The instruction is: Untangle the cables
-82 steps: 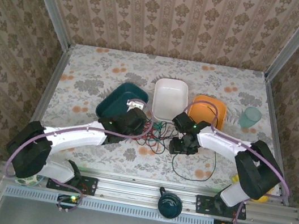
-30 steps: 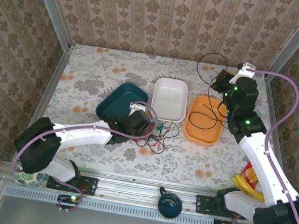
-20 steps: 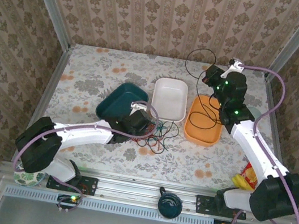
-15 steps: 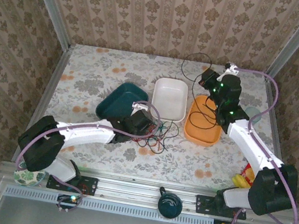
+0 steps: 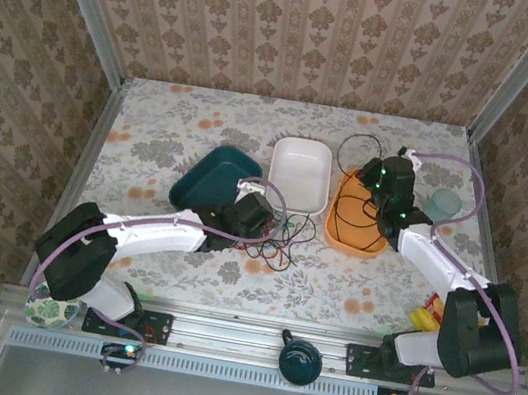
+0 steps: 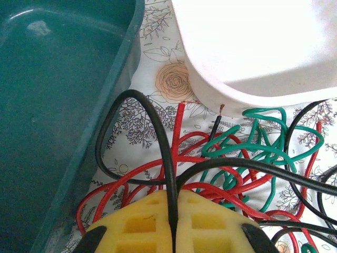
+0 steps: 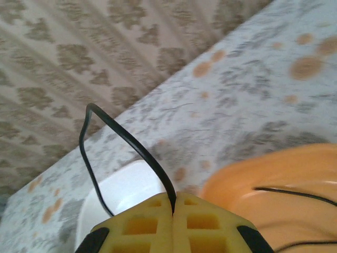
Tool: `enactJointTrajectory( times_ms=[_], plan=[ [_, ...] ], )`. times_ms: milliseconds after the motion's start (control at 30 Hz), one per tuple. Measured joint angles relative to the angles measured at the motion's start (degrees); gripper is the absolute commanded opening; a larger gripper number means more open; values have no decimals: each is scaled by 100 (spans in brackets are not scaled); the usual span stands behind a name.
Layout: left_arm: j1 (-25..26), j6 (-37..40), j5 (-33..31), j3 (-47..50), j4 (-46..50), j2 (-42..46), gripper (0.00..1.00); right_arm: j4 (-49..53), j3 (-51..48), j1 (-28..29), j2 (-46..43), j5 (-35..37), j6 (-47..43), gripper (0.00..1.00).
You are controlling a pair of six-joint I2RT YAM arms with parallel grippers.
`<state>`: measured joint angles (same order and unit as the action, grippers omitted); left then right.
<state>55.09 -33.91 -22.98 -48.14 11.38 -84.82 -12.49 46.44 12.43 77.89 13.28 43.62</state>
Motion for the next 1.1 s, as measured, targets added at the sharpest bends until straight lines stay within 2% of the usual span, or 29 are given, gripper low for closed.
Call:
enactJointTrajectory(
  times_ms=[200,467,500,533,567,600,667,800,1000,1100],
  plan=[
    [2,0,-2,-2,0,0,0,466,-402,-223,-525,352,9,0],
    [13,2,-4,-2,-24,-13,0,1172,-466,-221,-439,232,13,0],
    [26,2,-7,-2,-26,-15,0,1239,-461,-221,-348,138,13,3],
    [35,2,-7,-2,-31,-20,0,1318,-448,-221,-269,90,15,14],
    [44,4,-4,-2,-37,-24,0,1432,-424,-221,-155,2,15,32],
    [46,4,-4,-2,-44,-24,0,1558,-393,-221,-44,-42,20,42],
    [50,4,-7,-2,-52,-24,0,1792,-343,-216,70,-68,0,49],
    [50,4,-7,-2,-72,-24,0,2179,-234,-192,-26,46,11,55],
    [76,7,-4,-2,-151,-24,0,2459,-103,-59,-531,249,-42,56],
    [76,7,-2,-2,-188,-24,0,2382,-101,223,-684,-177,-361,55]
  ],
)
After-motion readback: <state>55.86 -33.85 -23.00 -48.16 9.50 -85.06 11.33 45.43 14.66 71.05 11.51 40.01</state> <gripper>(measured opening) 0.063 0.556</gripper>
